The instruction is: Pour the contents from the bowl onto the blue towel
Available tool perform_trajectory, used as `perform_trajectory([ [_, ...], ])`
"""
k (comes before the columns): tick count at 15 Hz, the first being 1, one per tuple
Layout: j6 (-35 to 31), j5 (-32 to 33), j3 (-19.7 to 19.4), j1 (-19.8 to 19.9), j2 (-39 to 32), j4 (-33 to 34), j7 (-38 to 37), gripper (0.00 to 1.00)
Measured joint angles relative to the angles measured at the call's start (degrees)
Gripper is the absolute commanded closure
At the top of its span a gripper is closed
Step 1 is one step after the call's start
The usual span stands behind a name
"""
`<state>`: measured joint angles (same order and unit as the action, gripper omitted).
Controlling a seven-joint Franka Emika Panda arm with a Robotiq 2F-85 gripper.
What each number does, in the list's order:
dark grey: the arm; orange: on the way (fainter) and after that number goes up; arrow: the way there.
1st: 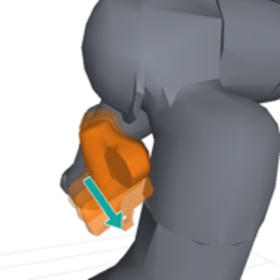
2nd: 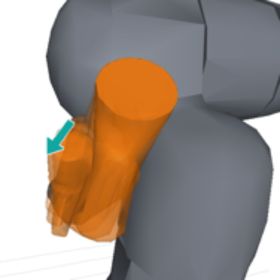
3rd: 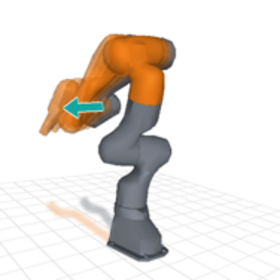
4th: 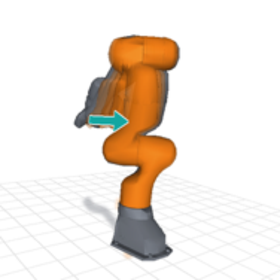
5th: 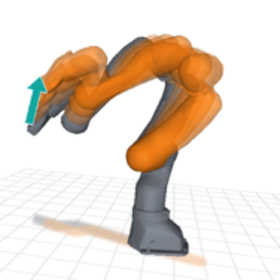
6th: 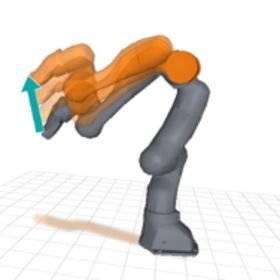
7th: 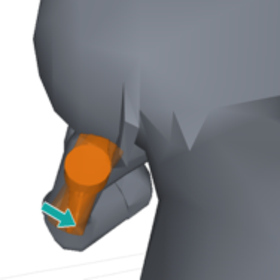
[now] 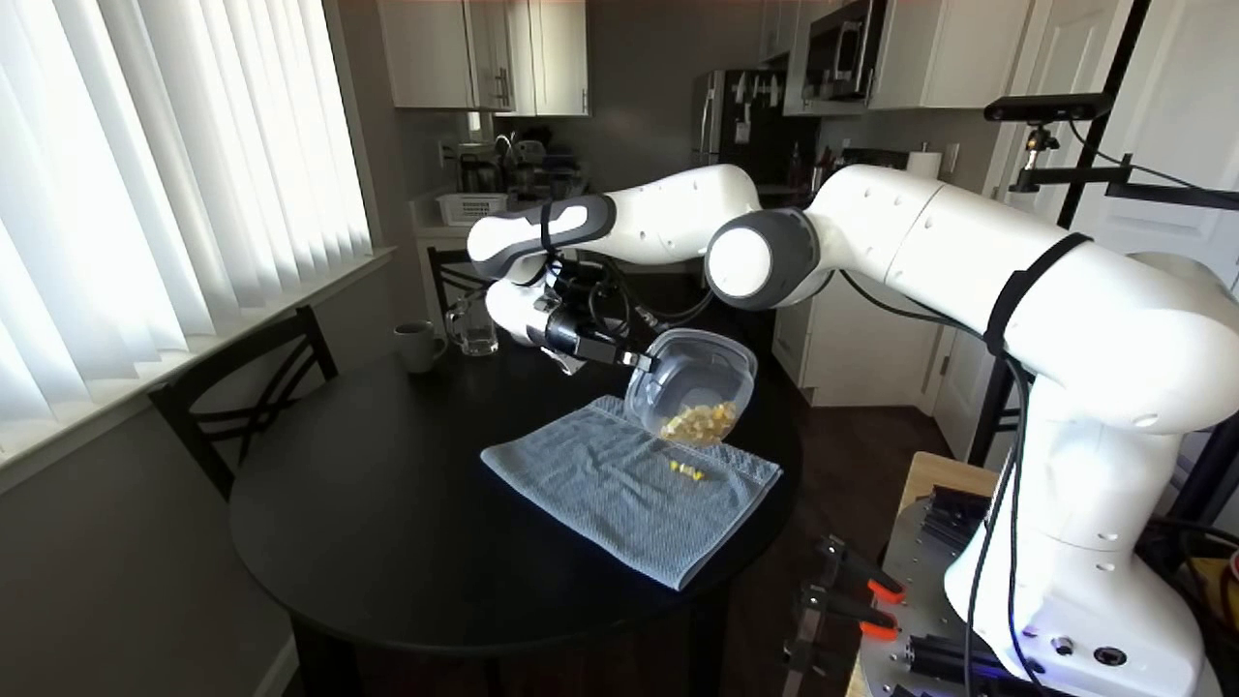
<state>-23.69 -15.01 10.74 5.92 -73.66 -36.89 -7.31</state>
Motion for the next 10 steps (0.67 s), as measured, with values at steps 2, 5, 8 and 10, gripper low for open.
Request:
perform_trajectory([
  [2,1.0,0.0,0.3,-0.5,-0.8,0.0,0.0,0.98],
  [5,2.5,0.6,0.6,-1.0,-1.9,0.0,0.7,0.98],
  [8,3.8,1.6,0.7,-1.4,-2.7,0.0,0.8,0.98],
  [10,4.4,1.6,0.7,-1.5,-3.3,0.0,0.8,0.98],
])
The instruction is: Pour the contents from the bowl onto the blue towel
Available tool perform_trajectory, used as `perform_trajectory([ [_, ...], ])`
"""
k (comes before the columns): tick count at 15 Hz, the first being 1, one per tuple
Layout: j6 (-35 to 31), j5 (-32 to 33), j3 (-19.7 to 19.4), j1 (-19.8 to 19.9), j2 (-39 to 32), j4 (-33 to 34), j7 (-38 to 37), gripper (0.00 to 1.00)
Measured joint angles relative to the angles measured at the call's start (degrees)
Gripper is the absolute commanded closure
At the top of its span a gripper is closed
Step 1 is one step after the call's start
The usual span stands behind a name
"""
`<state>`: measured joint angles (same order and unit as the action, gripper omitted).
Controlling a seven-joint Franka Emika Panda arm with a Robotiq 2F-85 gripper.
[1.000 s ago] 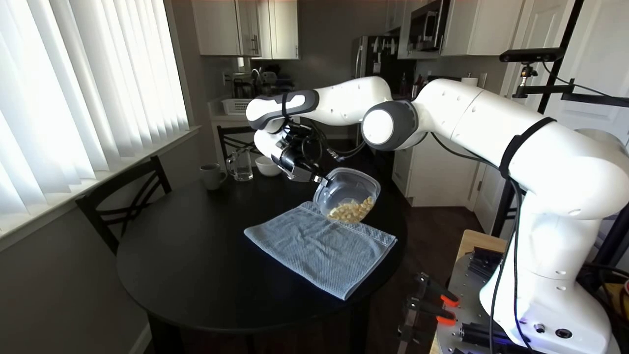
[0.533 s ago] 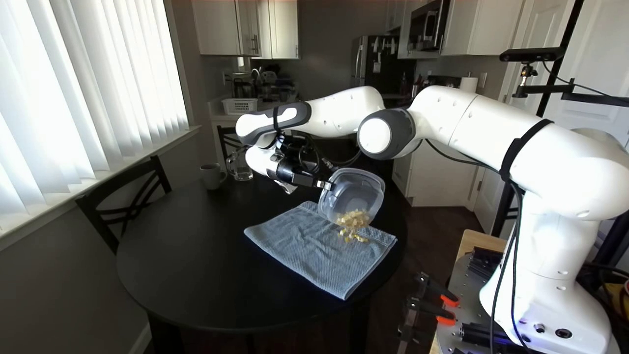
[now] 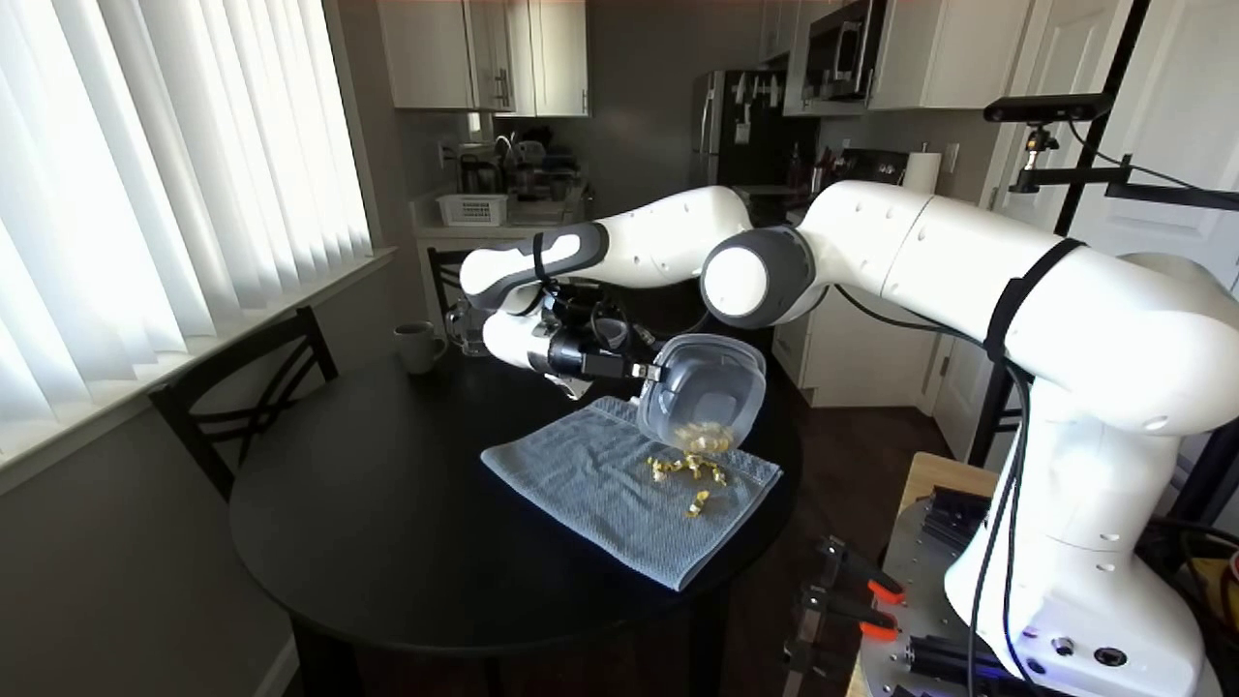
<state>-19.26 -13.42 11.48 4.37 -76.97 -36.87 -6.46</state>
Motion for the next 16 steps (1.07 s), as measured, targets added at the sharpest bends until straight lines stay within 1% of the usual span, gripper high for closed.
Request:
perform_trajectory([
  [2,1.3,0.5,0.4,0.0,-0.6,0.1,0.5,0.98],
  [4,3.2,3.0,1.7,-0.2,-1.4,0.1,2.1,0.98],
  [8,3.3,9.5,5.3,-0.3,-1.5,-4.5,3.1,0.98],
  [12,3.3,14.8,7.9,-0.2,-1.5,-8.5,3.6,0.98],
  [14,3.3,21.2,10.0,-0.1,-1.5,-9.7,6.0,0.98],
  [16,3.3,29.8,13.2,-0.1,-1.5,-10.3,10.8,0.98],
])
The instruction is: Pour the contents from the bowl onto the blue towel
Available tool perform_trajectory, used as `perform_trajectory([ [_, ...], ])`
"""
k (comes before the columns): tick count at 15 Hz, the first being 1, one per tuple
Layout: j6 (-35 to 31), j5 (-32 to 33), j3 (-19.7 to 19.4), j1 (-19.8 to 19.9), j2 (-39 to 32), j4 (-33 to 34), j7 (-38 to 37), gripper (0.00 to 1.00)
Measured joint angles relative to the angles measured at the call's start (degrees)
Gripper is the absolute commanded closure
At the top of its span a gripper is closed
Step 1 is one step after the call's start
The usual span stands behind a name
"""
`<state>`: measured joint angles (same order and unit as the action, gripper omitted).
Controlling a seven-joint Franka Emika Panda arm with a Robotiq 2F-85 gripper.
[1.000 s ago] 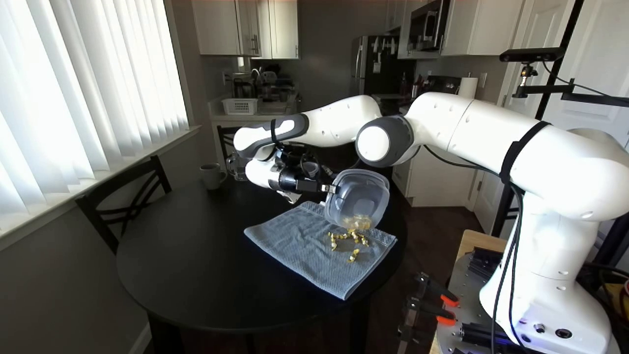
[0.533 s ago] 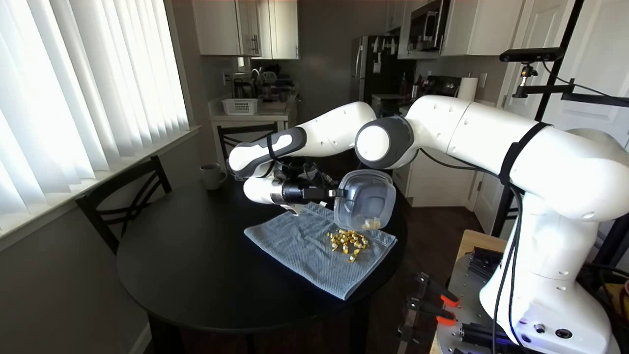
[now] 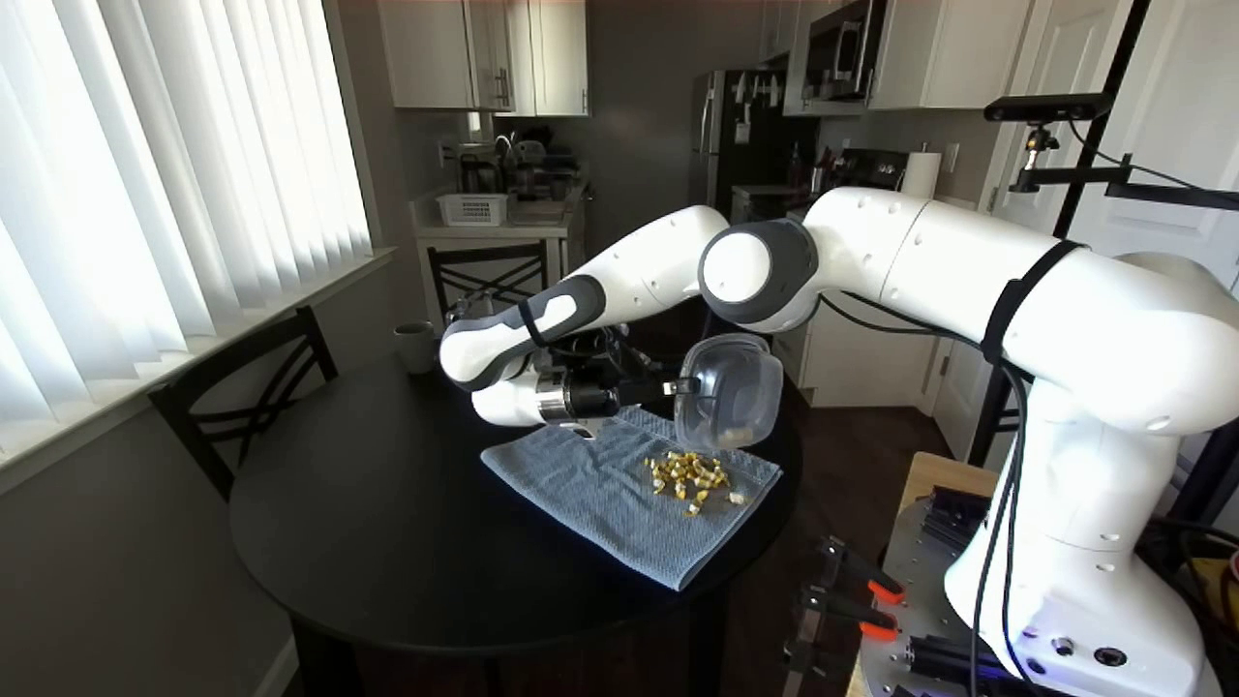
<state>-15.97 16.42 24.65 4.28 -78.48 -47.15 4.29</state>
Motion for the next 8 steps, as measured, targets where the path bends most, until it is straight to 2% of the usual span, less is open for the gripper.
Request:
perform_trajectory([
  [2,0.0,8.2,3.6,0.1,0.1,0.0,5.7,0.98],
  [4,0.0,13.3,5.8,0.1,0.2,0.1,9.9,0.98],
  [8,0.0,13.8,5.2,0.4,0.5,0.7,11.7,0.98],
])
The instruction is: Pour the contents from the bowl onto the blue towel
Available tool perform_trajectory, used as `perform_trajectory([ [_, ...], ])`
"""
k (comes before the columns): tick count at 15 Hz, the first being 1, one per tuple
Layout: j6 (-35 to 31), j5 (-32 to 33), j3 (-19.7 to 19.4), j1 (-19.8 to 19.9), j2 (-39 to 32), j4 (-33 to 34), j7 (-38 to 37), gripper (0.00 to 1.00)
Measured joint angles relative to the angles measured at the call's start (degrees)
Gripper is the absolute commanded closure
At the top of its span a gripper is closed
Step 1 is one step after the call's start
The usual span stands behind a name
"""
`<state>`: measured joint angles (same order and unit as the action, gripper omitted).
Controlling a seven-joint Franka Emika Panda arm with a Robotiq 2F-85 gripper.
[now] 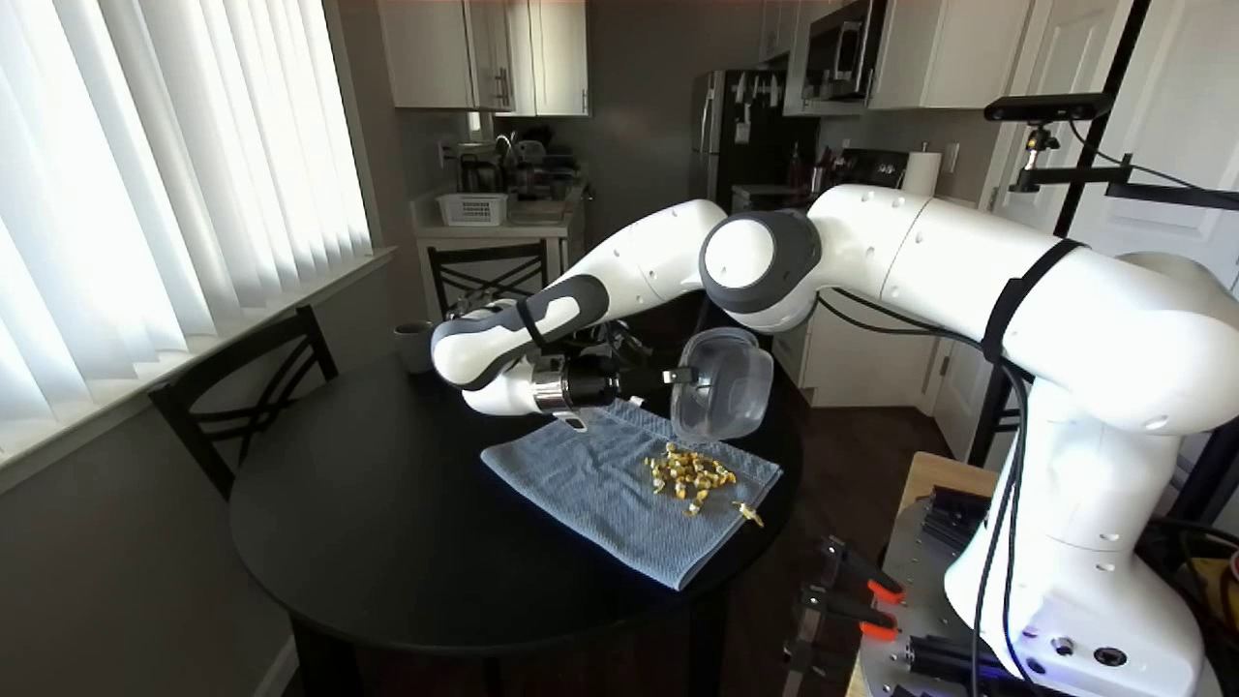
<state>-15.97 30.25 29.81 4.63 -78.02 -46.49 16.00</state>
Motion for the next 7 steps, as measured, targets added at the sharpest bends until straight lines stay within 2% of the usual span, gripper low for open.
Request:
perform_trajectory([
  [7,0.0,-1.2,-1.8,0.8,0.0,3.2,0.0,0.98],
])
